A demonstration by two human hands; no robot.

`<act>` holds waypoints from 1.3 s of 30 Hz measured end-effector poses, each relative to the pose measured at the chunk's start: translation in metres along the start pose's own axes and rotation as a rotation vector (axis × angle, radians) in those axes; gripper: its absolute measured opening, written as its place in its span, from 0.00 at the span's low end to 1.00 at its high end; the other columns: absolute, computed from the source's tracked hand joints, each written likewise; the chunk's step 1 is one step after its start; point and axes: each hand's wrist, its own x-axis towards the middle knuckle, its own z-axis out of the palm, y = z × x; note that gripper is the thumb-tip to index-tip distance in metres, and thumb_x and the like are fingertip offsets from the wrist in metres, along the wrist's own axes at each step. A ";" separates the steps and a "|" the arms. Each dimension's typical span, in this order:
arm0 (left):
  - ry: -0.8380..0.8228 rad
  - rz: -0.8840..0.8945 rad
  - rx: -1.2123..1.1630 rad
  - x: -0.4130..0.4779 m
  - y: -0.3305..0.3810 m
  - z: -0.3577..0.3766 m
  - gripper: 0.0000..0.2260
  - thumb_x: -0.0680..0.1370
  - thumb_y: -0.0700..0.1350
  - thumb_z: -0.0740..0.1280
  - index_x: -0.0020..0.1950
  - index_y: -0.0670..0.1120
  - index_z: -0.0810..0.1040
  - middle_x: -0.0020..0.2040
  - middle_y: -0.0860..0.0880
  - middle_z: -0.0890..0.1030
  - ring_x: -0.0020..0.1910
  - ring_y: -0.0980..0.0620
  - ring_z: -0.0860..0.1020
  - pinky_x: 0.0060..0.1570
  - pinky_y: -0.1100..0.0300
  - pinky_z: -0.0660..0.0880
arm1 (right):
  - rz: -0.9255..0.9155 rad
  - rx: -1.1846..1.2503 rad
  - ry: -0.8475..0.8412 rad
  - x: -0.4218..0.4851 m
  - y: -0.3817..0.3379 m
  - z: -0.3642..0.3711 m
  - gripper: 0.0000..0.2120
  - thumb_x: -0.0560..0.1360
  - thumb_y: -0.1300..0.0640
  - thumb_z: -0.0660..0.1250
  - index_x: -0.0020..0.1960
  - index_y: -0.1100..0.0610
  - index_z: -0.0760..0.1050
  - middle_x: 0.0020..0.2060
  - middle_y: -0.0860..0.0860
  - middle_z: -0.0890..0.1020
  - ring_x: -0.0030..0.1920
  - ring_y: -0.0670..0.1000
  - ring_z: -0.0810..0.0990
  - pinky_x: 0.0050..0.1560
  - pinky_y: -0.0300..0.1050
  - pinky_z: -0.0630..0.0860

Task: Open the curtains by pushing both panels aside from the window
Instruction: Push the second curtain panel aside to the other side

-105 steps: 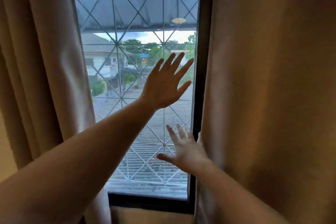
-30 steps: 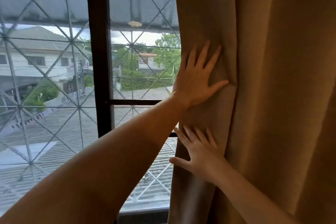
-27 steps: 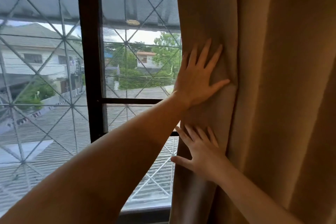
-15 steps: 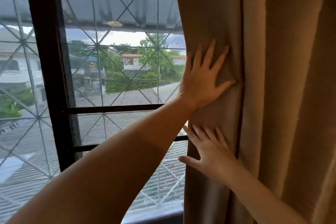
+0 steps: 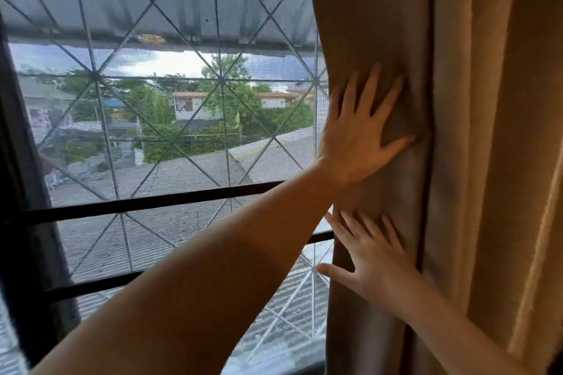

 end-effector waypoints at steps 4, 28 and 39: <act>-0.003 0.004 0.022 0.010 0.013 0.014 0.41 0.79 0.73 0.56 0.88 0.54 0.60 0.89 0.42 0.57 0.86 0.34 0.57 0.85 0.38 0.55 | -0.011 0.007 0.013 0.002 0.020 0.004 0.46 0.71 0.15 0.40 0.82 0.34 0.33 0.86 0.43 0.51 0.84 0.50 0.48 0.81 0.62 0.39; 0.014 -0.070 0.001 0.062 0.101 0.098 0.41 0.81 0.69 0.64 0.88 0.49 0.60 0.88 0.39 0.58 0.88 0.37 0.55 0.87 0.42 0.53 | -0.196 0.031 -0.016 -0.005 0.155 -0.008 0.40 0.75 0.18 0.42 0.73 0.28 0.21 0.86 0.41 0.44 0.84 0.50 0.43 0.81 0.63 0.37; -0.033 -0.057 -0.025 0.088 0.127 0.138 0.42 0.82 0.71 0.62 0.89 0.50 0.55 0.89 0.40 0.53 0.89 0.39 0.52 0.87 0.46 0.47 | -0.217 0.085 -0.018 -0.002 0.200 -0.005 0.40 0.75 0.18 0.44 0.74 0.28 0.21 0.85 0.40 0.41 0.85 0.50 0.41 0.81 0.61 0.35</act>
